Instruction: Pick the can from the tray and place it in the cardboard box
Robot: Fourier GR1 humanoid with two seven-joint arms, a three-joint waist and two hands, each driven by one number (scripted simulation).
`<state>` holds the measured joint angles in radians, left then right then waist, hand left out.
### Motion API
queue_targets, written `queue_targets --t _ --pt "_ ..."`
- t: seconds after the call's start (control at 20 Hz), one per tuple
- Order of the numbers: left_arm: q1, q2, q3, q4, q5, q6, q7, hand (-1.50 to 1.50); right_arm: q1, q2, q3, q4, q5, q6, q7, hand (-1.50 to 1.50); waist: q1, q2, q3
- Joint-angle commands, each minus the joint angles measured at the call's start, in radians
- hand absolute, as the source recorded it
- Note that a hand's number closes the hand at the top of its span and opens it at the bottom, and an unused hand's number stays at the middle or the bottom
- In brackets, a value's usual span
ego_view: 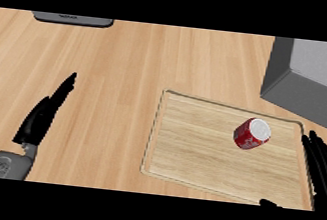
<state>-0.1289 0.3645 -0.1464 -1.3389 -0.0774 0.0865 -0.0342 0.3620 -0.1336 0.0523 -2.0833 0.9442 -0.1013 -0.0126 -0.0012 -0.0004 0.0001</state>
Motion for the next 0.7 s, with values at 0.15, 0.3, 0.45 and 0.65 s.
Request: queue_targets --t 0.15,0.3,0.45,0.65 --pt "-0.022 -0.034 0.037 -0.029 -0.045 -0.020 0.031 0.00 -0.037 -0.020 -0.009 0.002 0.033 0.090 0.046 -1.50 -0.002 -0.001 0.000" --pt "-0.023 -0.072 0.030 -0.048 -0.085 -0.015 0.078 0.00 -0.091 -0.001 -0.008 0.084 0.027 0.080 0.026 -1.50 -0.001 0.000 0.000" --pt "-0.017 -0.089 0.052 0.035 -0.098 -0.027 -0.013 0.00 -0.206 0.062 0.041 0.159 0.120 0.048 0.114 -1.50 0.000 0.000 0.000" --pt "-0.056 -0.049 0.116 0.041 -0.079 -0.086 0.002 0.00 -0.176 0.039 -0.002 0.267 0.094 -0.020 0.013 -1.50 0.000 0.000 0.000"
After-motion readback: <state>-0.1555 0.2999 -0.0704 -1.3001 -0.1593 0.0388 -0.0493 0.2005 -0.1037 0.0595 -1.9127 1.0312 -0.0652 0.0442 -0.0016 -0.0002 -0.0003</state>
